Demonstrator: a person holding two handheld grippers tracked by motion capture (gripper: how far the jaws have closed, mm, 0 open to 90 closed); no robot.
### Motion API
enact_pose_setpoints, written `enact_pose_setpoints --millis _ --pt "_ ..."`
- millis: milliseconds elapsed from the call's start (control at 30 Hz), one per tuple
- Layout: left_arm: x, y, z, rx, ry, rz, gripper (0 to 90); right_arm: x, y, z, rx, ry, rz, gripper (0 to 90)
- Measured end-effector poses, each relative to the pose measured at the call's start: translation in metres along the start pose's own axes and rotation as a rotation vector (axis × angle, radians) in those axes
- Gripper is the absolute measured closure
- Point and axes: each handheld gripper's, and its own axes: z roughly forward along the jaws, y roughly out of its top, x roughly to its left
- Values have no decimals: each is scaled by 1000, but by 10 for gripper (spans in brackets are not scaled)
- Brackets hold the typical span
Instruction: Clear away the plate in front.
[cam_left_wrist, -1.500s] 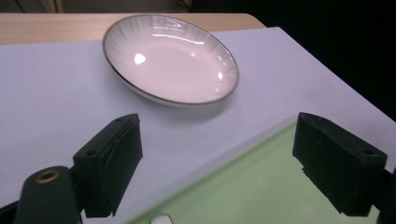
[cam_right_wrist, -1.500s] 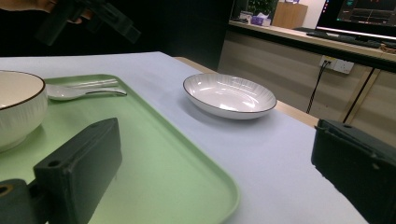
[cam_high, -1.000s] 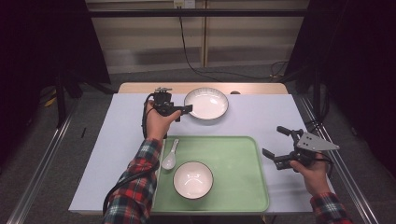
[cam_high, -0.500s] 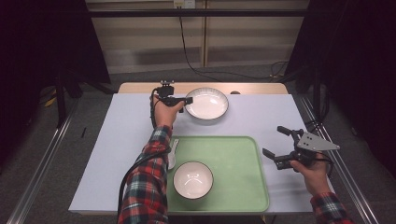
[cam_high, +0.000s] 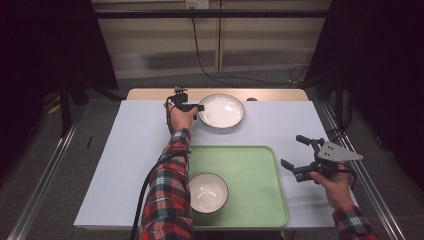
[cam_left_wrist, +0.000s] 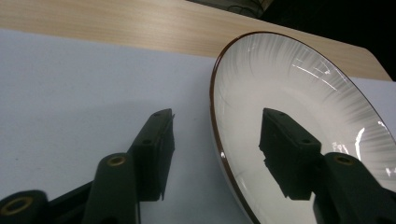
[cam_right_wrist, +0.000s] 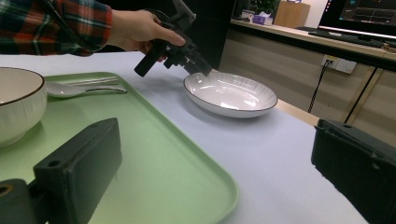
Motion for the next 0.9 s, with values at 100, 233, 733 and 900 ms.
enact_pose_setpoints --millis 100,233,733,900 --pt "0 1 3 -6 8 5 518 0 0 1 -3 -1 9 11" --pt "0 0 9 18 -1 -9 585 -1 -1 1 -1 0 9 11" --pt "-3 1 17 69 -25 -127 775 -3 -1 0 -6 -2 8 11" --pt "0 2 13 69 -47 -207 817 -3 -1 2 -3 3 4 11"
